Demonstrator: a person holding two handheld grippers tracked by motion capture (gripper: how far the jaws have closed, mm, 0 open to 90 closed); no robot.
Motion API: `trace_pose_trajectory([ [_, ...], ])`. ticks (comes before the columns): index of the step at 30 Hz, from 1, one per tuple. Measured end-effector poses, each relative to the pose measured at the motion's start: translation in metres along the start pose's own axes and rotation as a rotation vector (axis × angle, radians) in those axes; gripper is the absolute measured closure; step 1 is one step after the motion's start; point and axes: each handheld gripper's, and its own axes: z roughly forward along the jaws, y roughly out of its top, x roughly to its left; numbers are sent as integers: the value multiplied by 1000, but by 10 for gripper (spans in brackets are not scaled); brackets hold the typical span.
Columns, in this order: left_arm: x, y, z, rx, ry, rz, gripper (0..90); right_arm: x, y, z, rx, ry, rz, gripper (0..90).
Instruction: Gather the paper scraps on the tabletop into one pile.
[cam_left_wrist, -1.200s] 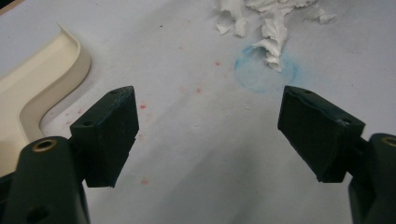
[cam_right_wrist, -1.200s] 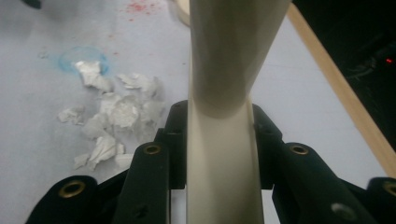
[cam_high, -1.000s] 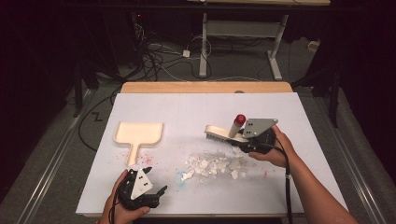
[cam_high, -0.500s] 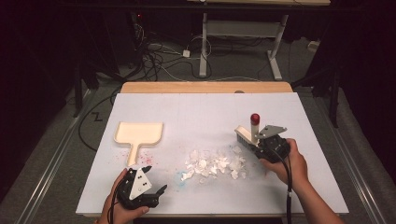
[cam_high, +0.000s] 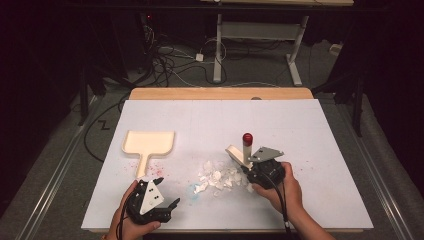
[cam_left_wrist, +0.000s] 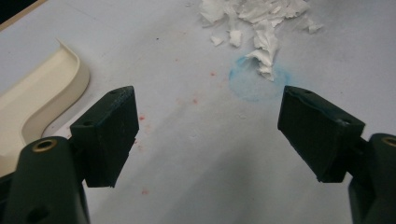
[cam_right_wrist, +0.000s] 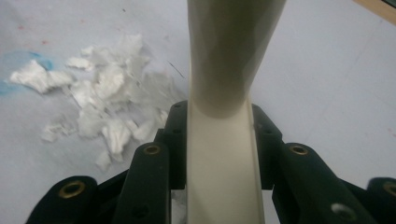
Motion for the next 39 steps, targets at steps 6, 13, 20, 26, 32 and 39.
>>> trace_pose_trajectory([
  [6,0,-1,-1,2,6,-4,197,6,8,3,-43,28,21,678],
  [13,1,-1,-2,-1,12,-7,197,-20,5,-19,-117,9,41,678],
  [20,1,-1,-2,3,16,-6,197,-41,-5,-41,-127,7,51,678],
  [26,0,-1,-1,9,19,-5,197,-55,-22,-58,-123,-27,50,679],
  [32,0,-1,-1,13,19,1,197,-59,-44,-65,-49,-18,5,679],
  [39,-2,1,1,13,16,4,197,-44,-54,-58,9,11,-12,678],
])
